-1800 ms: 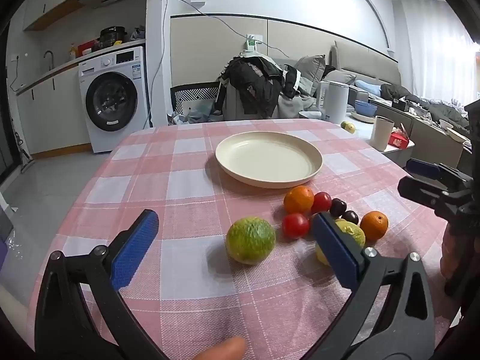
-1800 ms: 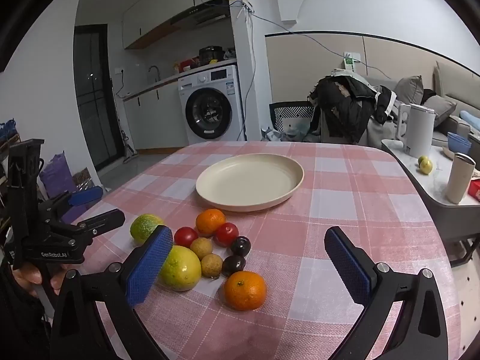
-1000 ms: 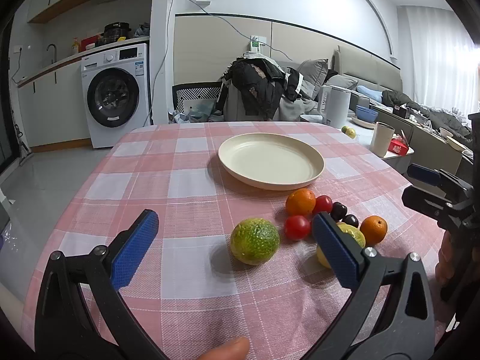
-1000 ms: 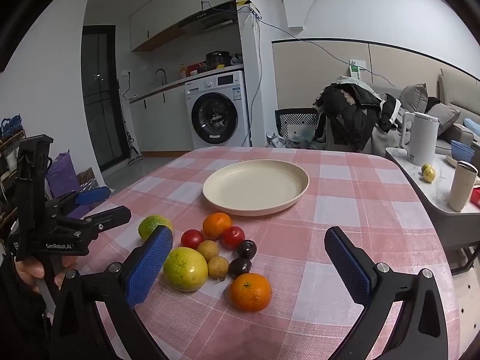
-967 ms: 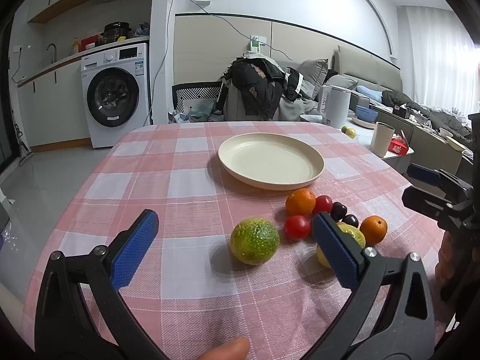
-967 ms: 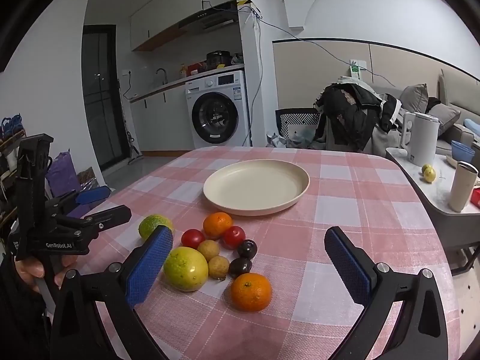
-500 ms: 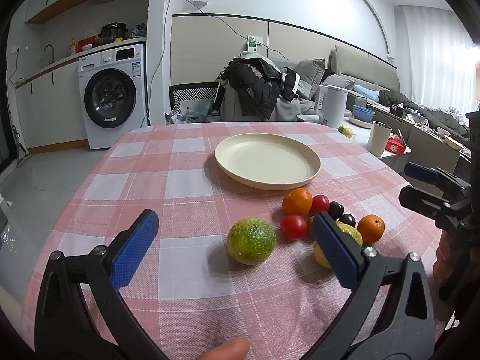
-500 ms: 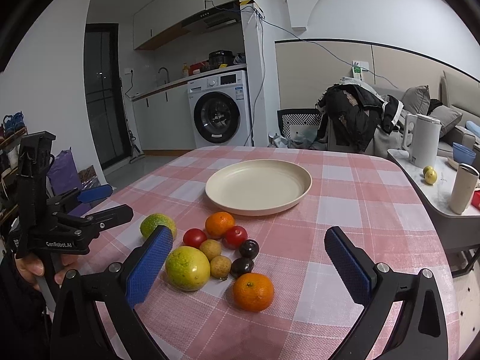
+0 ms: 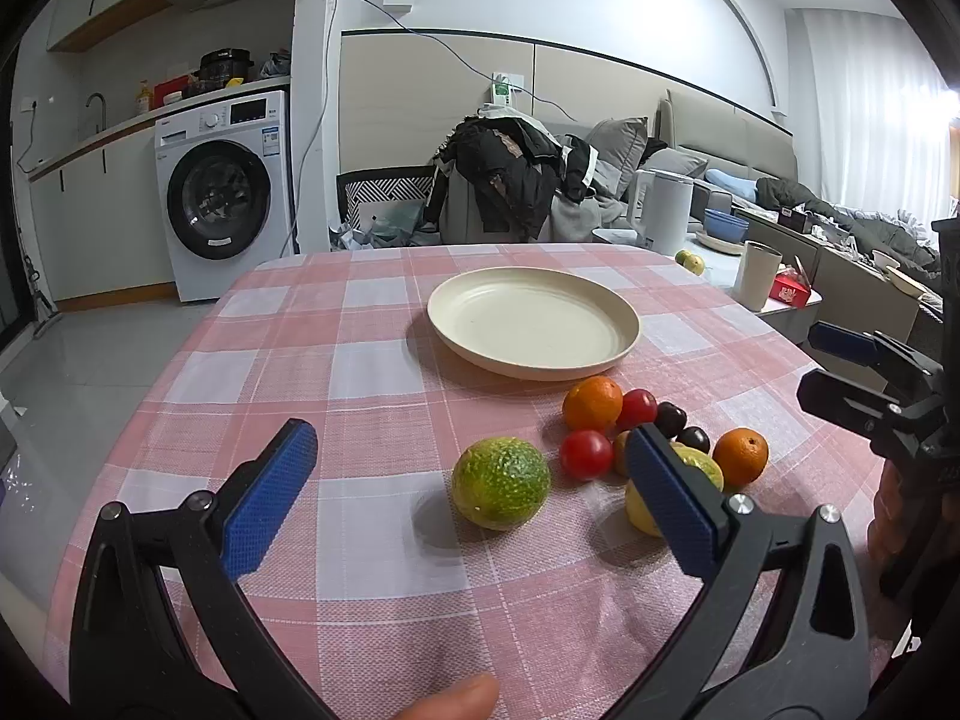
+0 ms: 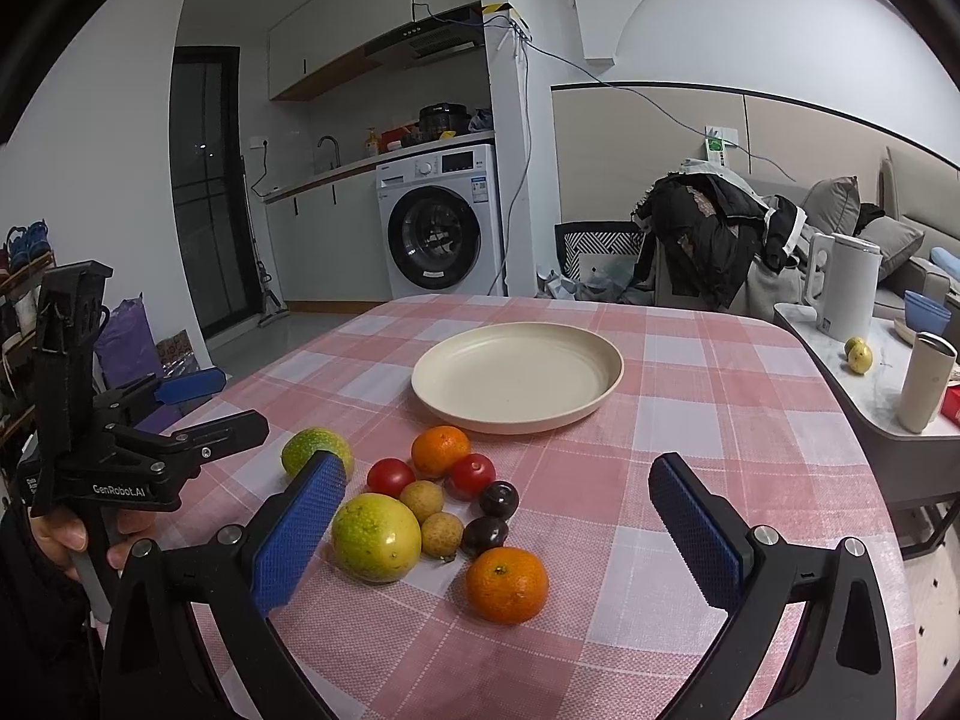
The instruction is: Organize fruits
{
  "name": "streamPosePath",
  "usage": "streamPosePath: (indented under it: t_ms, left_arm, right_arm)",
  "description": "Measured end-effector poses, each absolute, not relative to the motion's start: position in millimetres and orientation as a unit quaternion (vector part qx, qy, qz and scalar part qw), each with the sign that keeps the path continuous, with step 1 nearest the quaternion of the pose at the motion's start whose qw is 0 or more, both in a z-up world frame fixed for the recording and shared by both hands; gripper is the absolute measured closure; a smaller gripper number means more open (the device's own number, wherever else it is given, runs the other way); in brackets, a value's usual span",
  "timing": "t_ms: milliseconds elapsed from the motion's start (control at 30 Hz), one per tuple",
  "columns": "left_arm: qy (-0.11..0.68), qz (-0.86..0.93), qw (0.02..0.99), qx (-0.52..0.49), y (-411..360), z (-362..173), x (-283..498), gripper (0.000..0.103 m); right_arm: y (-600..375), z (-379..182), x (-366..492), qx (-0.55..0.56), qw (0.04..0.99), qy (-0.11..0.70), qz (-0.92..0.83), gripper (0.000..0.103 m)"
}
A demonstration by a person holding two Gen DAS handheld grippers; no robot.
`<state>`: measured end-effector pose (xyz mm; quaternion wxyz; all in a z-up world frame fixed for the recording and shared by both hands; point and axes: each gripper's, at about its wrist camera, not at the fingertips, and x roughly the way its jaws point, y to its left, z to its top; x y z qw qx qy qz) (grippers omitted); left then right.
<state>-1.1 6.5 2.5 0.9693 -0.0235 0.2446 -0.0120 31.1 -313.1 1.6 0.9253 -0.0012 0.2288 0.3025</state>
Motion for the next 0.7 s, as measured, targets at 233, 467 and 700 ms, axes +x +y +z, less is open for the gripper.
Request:
streamPosePath:
  t_ms: [233, 467, 700]
  left_arm:
    - [0.245, -0.012, 0.969, -0.022, 5.9, 2.4, -0.9, 0.001]
    - [0.248, -0.02, 0.968, -0.022, 5.9, 0.6, -0.6, 0.001]
    - [0.251, -0.016, 0.968, -0.021, 6.3, -0.4, 1.2, 0.001]
  right_arm:
    - [-313.9, 1.7, 31.0, 0.0, 0.926, 0.229, 0.301, 0.0]
    - [-314.0, 2.2, 29.7, -0.003, 0.928, 0.227, 0.295, 0.0]
    - [-313.9, 2.5, 29.7, -0.009, 0.93, 0.233, 0.286, 0.0]
